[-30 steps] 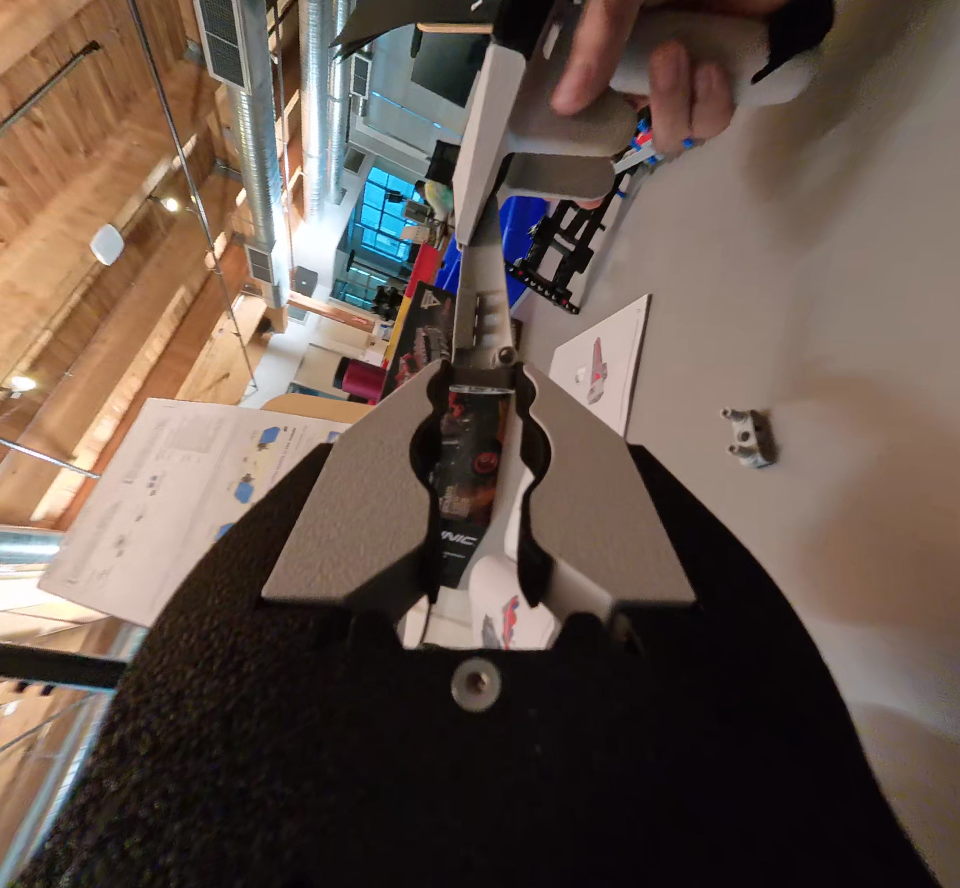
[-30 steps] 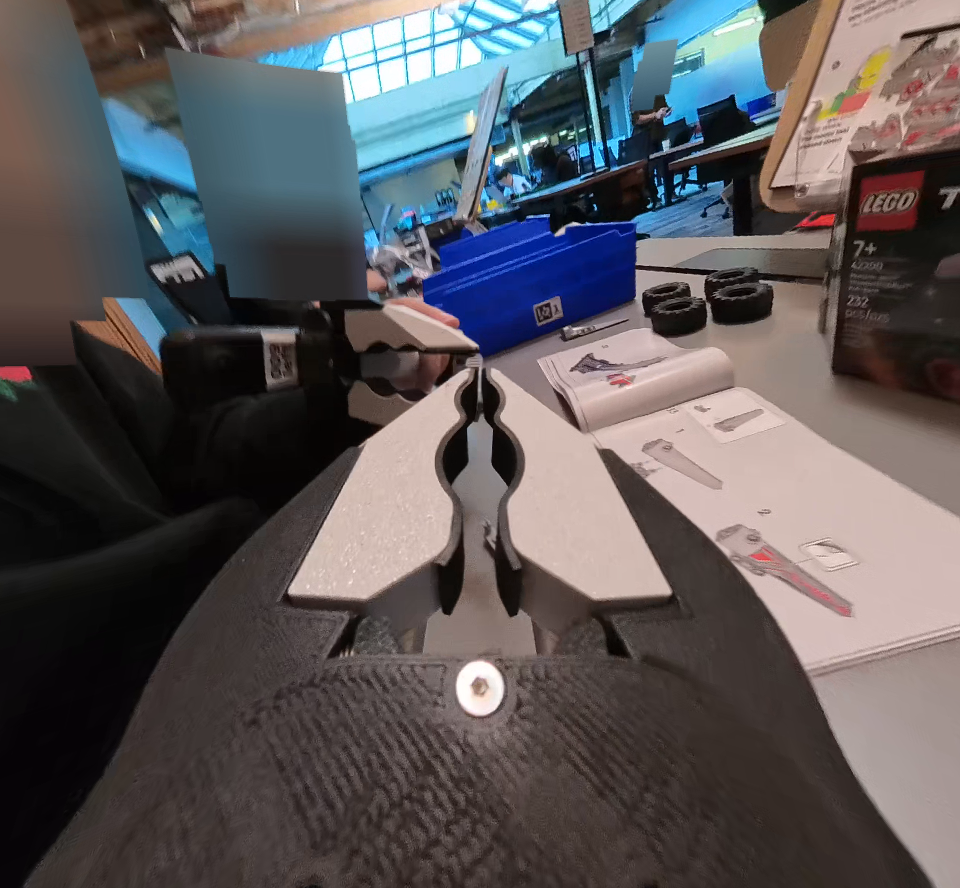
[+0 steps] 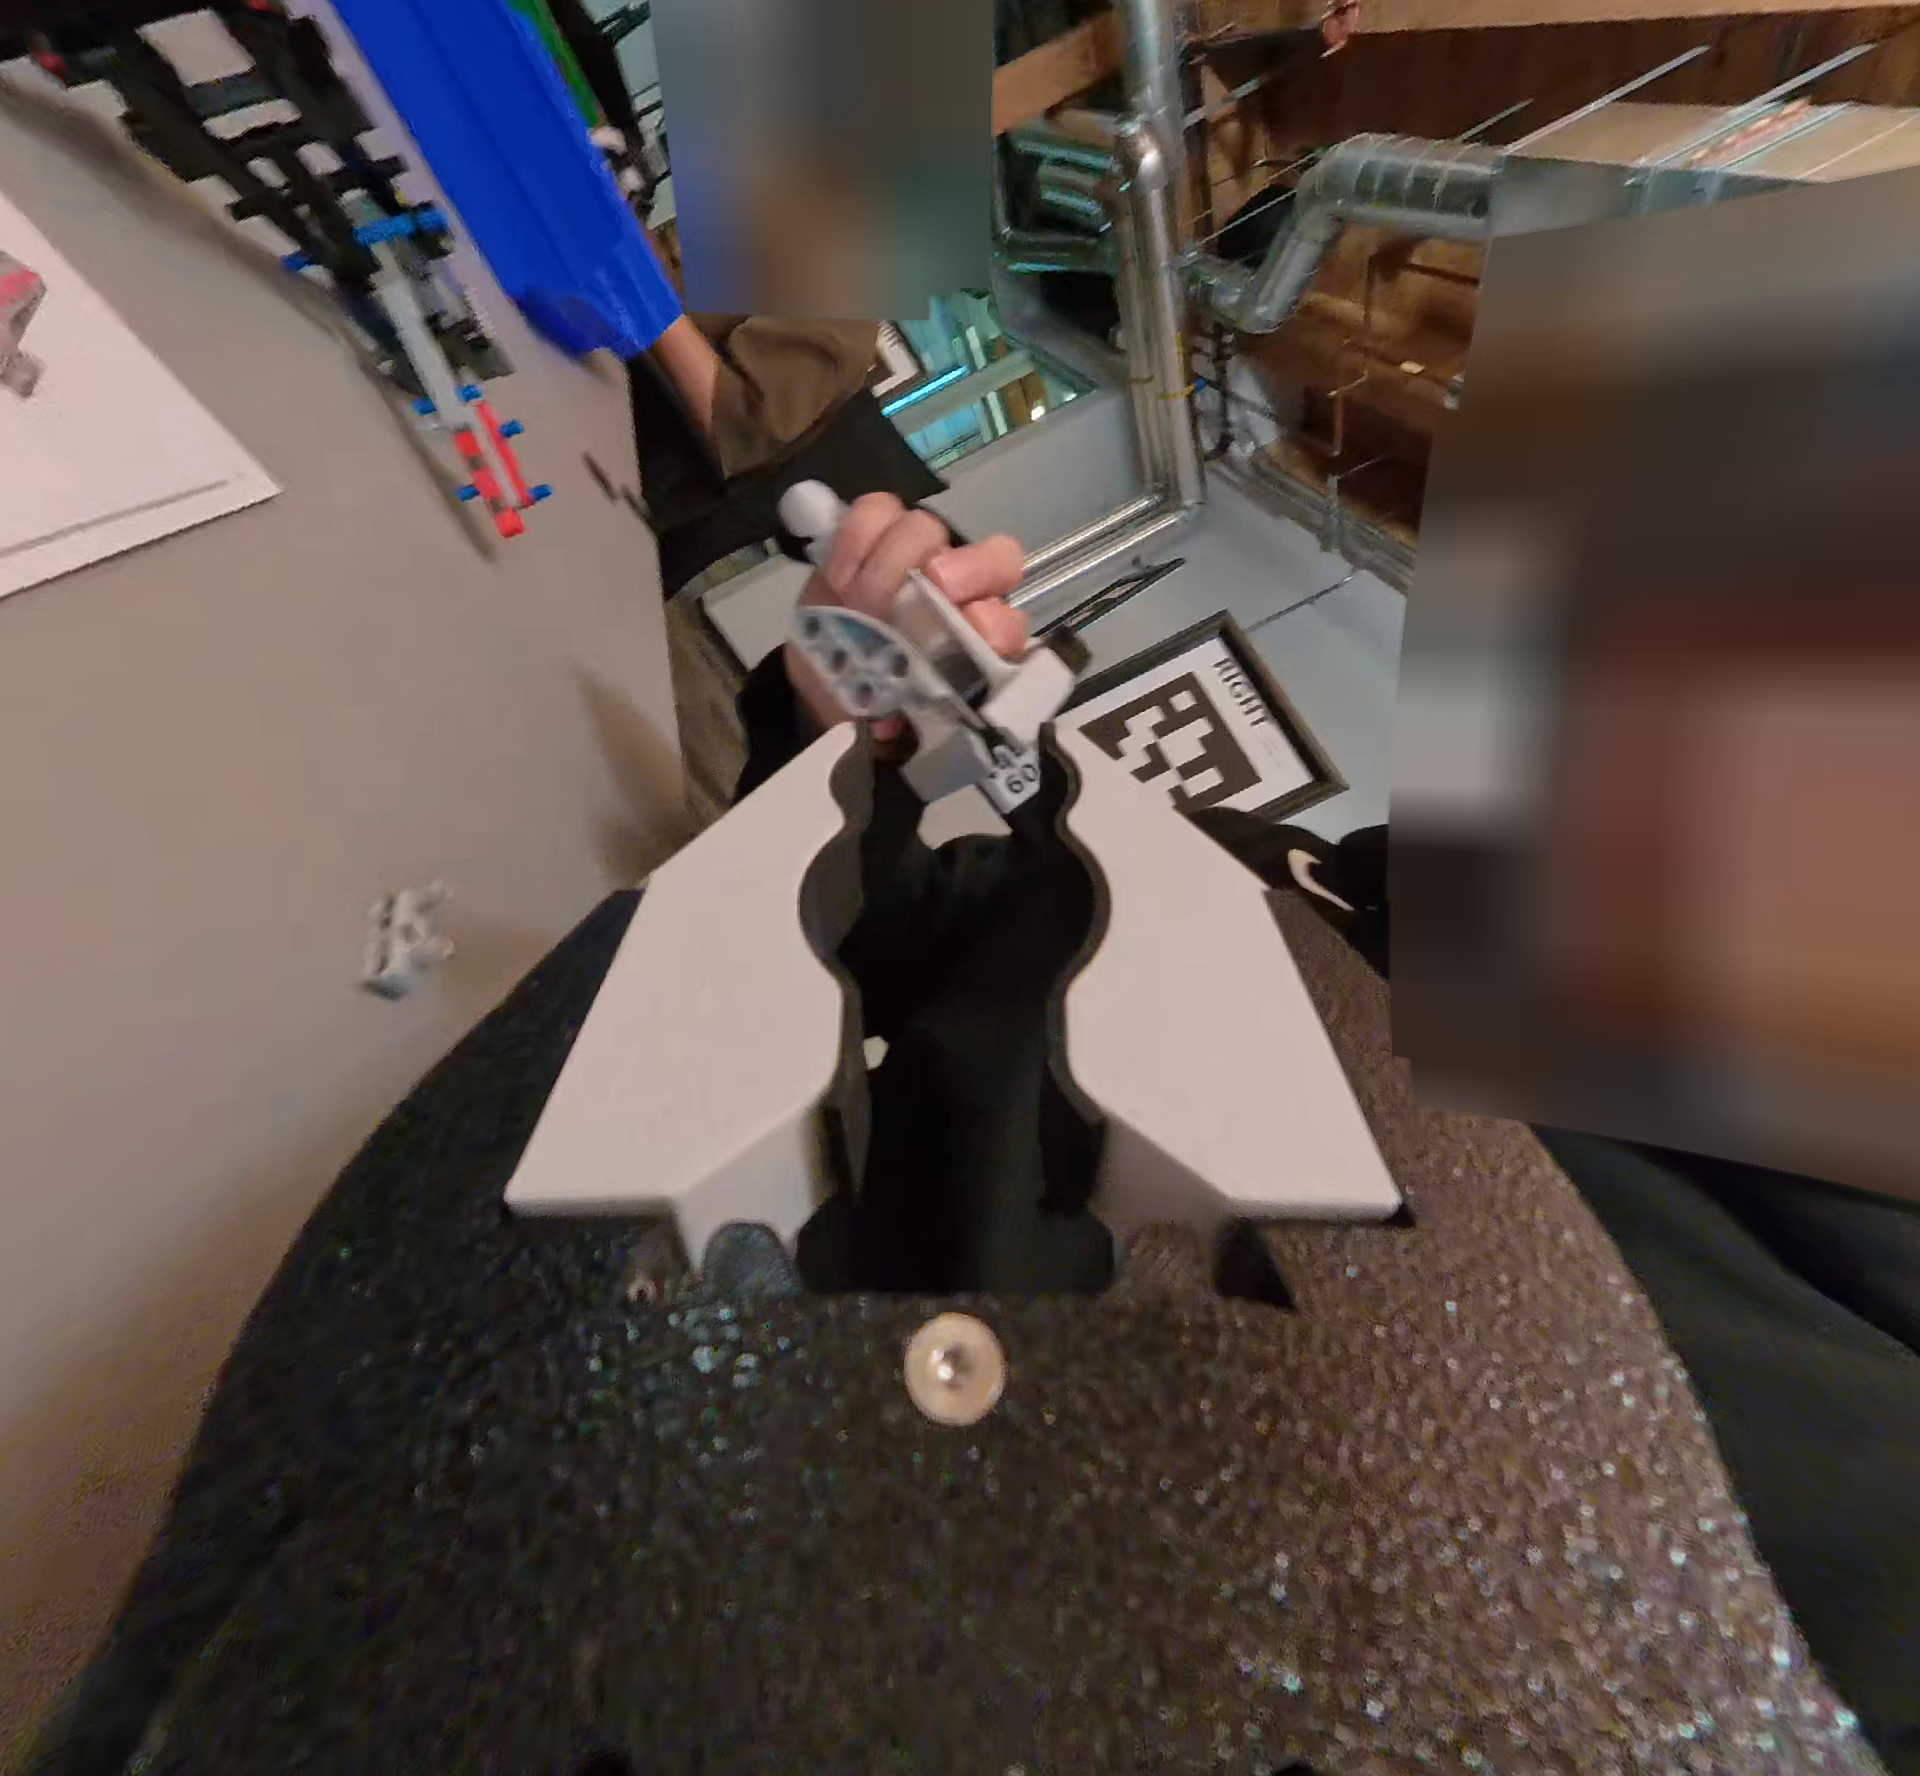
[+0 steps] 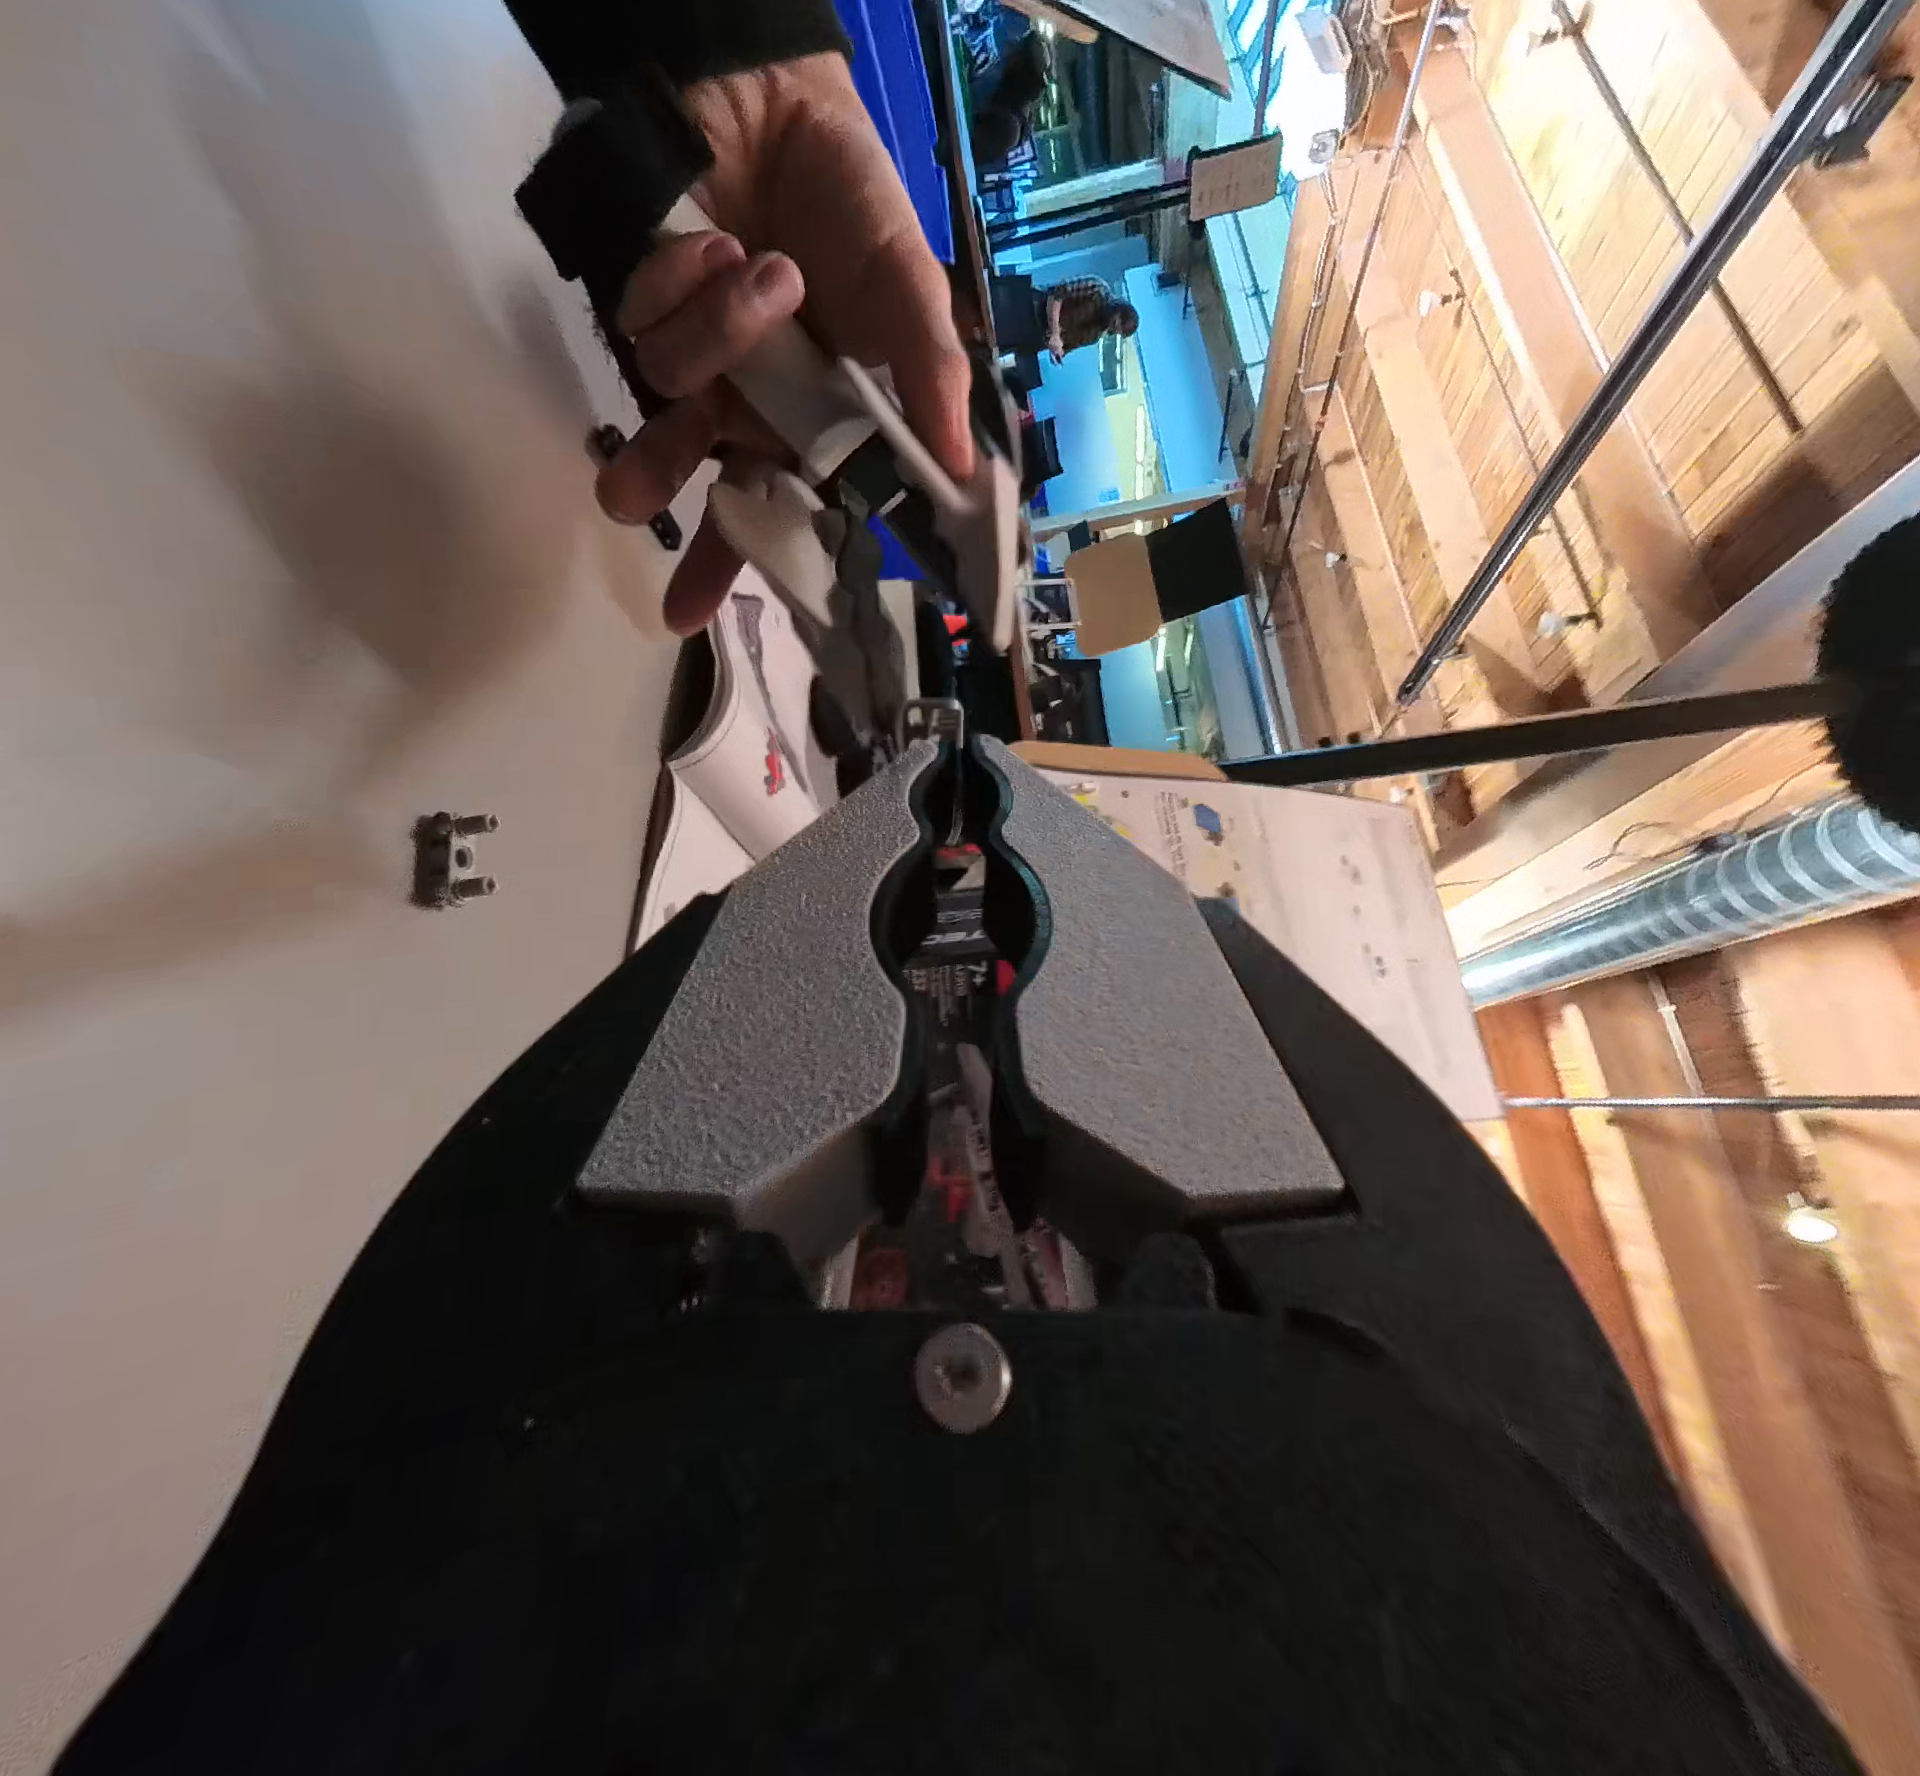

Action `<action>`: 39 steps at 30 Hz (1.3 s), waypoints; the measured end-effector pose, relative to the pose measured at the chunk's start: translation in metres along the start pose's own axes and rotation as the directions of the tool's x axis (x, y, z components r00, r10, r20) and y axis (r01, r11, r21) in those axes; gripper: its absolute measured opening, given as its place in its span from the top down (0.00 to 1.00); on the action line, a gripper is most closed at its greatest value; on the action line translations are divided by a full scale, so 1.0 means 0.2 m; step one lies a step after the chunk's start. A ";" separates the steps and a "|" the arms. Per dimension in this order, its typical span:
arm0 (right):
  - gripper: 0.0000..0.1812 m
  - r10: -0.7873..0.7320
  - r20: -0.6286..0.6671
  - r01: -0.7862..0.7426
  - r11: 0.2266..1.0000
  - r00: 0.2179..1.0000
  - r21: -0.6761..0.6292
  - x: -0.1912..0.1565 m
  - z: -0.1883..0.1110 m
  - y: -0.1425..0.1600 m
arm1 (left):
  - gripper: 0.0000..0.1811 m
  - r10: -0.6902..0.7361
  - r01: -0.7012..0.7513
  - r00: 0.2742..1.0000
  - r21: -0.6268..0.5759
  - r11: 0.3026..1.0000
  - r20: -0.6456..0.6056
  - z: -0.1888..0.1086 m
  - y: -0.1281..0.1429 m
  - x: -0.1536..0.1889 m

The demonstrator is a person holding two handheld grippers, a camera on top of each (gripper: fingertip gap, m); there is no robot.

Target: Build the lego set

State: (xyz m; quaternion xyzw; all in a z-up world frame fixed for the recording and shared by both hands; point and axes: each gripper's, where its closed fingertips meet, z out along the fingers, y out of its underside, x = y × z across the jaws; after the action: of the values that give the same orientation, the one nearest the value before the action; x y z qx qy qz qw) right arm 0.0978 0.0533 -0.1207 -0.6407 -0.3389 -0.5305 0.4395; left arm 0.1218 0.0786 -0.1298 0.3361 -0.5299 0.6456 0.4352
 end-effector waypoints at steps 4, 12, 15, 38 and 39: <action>1.00 -0.097 0.033 0.097 0.995 0.995 0.005 -0.07 0.03 -0.06 | 0.83 -0.041 0.041 0.999 0.020 0.999 0.015 -0.04 -0.04 -0.05; 1.00 -0.045 0.047 0.042 0.998 0.998 0.051 -0.09 0.03 -0.09 | 0.88 -0.007 0.007 1.000 -0.125 0.992 0.006 0.00 0.08 -0.05; 1.00 0.033 0.058 -0.035 0.998 0.998 0.044 -0.09 0.03 -0.04 | 0.91 0.056 -0.055 0.998 -0.094 0.994 0.006 0.01 0.06 -0.05; 1.00 0.876 0.420 -0.896 0.365 0.238 -0.253 -0.31 -0.03 0.22 | 0.90 0.888 -0.745 0.382 -0.482 0.460 0.256 0.01 0.07 -0.27; 1.00 0.868 0.420 -0.869 0.403 0.263 -0.289 -0.35 -0.03 0.24 | 0.84 0.913 -0.732 0.312 -0.546 0.407 0.262 -0.01 0.06 -0.29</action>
State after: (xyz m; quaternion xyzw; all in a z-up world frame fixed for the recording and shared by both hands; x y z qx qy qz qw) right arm 0.1252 0.0312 -0.1981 -0.8345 -0.0355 -0.0118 0.5497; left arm 0.1336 0.0688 -0.1874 0.0961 -0.8203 0.5583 -0.0791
